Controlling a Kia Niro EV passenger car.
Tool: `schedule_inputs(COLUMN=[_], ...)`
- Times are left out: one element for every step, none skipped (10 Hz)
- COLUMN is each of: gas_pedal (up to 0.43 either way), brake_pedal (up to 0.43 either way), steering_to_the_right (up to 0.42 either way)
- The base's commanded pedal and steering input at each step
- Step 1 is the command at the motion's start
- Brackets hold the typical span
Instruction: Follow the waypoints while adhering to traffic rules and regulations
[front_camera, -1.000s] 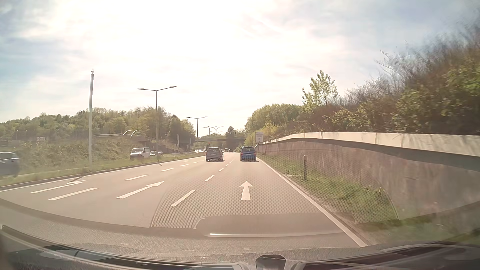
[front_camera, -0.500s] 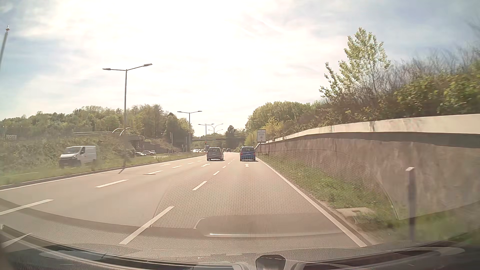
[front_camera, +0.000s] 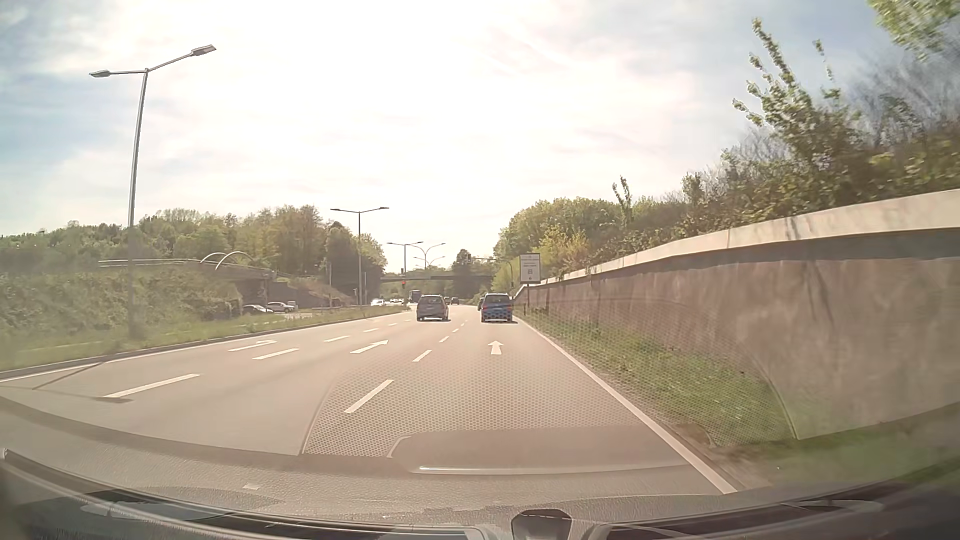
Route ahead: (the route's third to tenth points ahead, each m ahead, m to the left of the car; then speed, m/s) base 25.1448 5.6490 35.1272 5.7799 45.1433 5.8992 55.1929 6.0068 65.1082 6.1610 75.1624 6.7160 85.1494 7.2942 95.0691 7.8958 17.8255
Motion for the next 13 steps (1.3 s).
schedule_inputs(gas_pedal=[0.059,0.059,0.059,0.067,0.079,0.079,0.087,0.098,0.098,0.098,0.098,0.098,0.098], brake_pedal=[0.000,0.000,0.000,0.000,0.000,0.000,0.000,0.000,0.000,0.000,0.000,0.000,0.000], steering_to_the_right=[-0.005,-0.005,-0.004,-0.004,-0.002,-0.002,-0.002,-0.002,-0.002,-0.002,-0.002,-0.002,-0.002])
